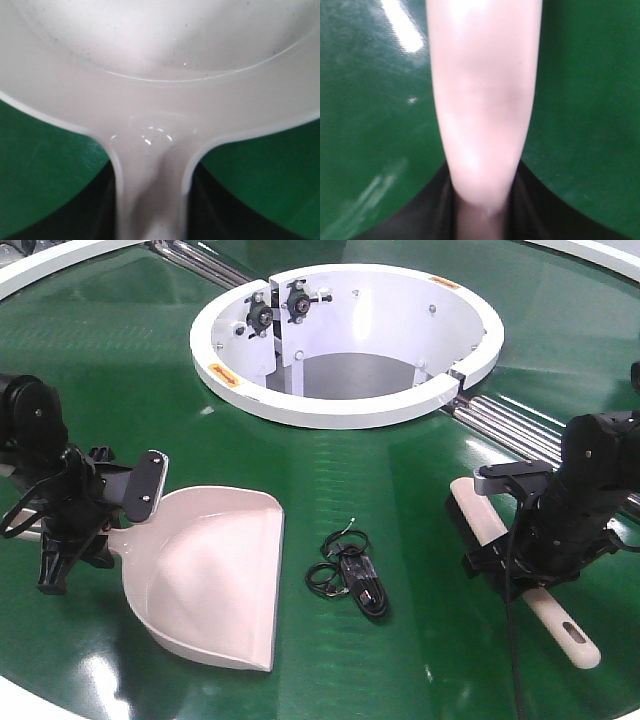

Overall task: Clean and inspect green conveyor with broom and dustpan
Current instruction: 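Reach the right gripper to the brush handle and grasp it, then sweep the black cables toward the dustpan with the held brush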

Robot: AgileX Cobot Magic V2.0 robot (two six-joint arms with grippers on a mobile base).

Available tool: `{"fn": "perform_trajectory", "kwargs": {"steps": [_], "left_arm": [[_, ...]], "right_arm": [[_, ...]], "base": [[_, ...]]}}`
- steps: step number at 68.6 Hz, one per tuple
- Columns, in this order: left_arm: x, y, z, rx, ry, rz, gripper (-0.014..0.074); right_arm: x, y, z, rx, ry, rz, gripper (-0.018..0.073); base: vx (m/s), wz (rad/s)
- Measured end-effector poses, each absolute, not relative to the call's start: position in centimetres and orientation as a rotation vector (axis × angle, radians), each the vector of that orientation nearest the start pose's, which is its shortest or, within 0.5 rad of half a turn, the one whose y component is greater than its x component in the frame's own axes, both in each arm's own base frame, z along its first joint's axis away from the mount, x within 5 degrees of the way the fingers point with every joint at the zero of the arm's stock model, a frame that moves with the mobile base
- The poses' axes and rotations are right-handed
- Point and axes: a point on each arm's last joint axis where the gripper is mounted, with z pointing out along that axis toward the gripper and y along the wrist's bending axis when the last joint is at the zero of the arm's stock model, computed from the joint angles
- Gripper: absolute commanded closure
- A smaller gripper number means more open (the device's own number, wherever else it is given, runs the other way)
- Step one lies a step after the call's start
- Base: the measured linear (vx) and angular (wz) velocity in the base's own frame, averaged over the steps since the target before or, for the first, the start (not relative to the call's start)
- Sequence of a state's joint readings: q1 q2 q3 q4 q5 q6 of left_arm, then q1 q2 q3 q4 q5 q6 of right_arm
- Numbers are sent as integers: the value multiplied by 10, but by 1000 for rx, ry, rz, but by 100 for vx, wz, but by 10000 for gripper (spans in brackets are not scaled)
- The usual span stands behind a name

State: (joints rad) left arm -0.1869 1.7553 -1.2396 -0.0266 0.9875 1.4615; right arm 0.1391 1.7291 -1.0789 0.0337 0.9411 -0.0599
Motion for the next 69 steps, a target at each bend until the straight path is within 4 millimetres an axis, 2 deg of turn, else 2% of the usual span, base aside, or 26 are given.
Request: {"fn": "perform_trajectory", "kwargs": {"steps": [17, 36, 48, 60, 69], "left_arm": [[335, -65, 219, -2391, -2242, -121, 604], [335, -65, 219, -2391, -2242, -121, 604], [335, -65, 219, -2391, -2242, -121, 604], [335, -65, 219, -2391, -2242, -121, 604], [335, -65, 219, -2391, -2242, -121, 604]], "right_arm": [[309, 46, 196, -271, 3031, 49, 568], [291, 43, 244, -197, 2901, 64, 564], [275, 42, 266, -126, 2881, 85, 564], [254, 43, 265, -31, 2899, 138, 564], [235, 58, 250, -28, 2957, 156, 564]], "base": [[0, 0], [0, 0], [0, 0], [0, 0], [0, 0]]}}
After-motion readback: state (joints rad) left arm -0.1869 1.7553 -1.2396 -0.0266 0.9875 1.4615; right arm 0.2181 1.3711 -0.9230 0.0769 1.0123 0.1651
